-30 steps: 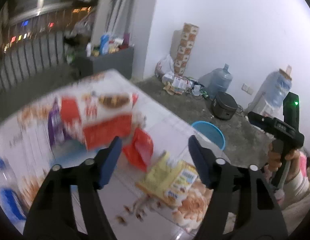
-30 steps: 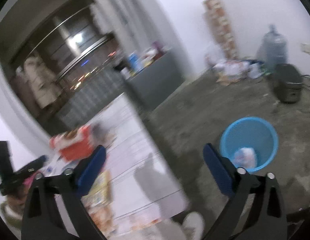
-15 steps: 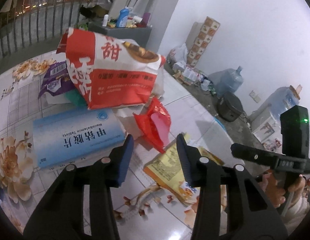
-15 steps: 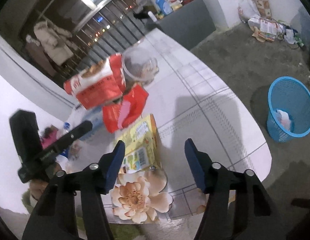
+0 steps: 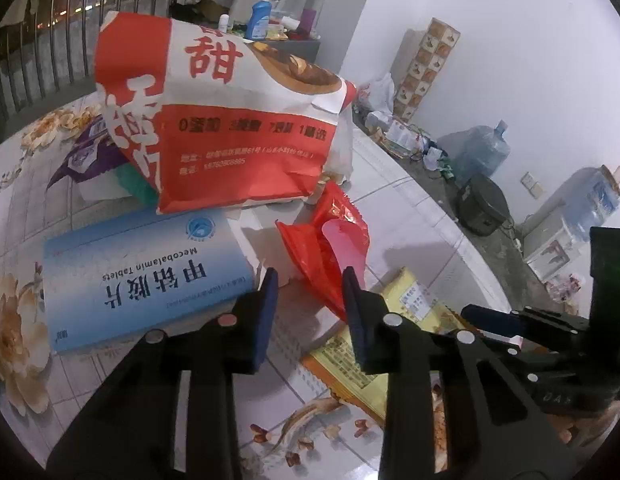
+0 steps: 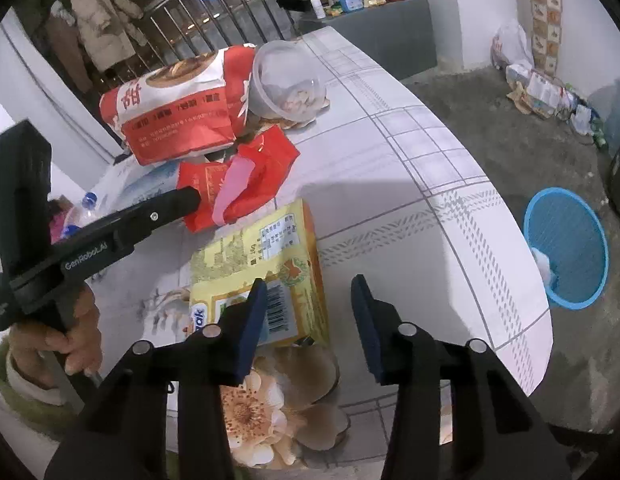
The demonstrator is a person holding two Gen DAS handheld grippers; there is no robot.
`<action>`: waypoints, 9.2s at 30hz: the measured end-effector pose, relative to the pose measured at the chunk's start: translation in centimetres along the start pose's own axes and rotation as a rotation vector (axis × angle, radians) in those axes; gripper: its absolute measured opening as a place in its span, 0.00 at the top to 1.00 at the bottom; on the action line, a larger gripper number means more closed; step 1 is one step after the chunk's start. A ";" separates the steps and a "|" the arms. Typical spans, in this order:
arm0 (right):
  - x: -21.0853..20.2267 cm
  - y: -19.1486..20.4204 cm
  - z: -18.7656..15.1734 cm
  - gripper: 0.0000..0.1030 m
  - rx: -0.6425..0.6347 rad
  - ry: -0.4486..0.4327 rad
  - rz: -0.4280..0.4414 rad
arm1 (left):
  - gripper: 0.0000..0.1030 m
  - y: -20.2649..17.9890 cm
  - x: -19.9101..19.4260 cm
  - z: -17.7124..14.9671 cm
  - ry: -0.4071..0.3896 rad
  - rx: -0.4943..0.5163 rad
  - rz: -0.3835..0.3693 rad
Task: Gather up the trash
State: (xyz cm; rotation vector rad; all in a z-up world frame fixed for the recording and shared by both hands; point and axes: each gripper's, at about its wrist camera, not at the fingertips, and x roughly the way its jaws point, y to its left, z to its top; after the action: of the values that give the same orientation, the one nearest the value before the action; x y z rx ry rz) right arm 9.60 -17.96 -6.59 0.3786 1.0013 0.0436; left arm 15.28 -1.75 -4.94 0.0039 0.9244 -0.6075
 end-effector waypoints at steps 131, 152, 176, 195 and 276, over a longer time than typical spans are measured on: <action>-8.5 -2.1 8.1 0.22 0.038 -0.329 0.005 | 0.32 3.9 -16.7 2.8 -0.241 -0.003 0.303; 15.1 31.7 6.1 0.22 -0.240 0.351 0.511 | 0.76 27.9 -19.0 -9.8 -0.136 -0.456 0.480; 14.9 28.8 5.5 0.44 -0.153 0.439 0.681 | 0.84 21.6 -17.5 -8.1 -0.134 -0.313 0.337; -5.9 8.1 5.5 0.44 0.125 -0.112 0.619 | 0.83 6.1 -15.9 -0.7 -0.246 0.100 -0.044; 0.8 -5.4 0.5 0.43 0.583 -0.039 0.249 | 0.23 4.0 -1.7 -1.0 0.094 0.113 -0.003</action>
State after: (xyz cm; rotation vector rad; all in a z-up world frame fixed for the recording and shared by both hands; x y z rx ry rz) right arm 9.75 -23.02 -8.80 1.0328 0.9121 -0.0328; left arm 15.74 2.67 -5.25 0.1333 0.9802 -0.6657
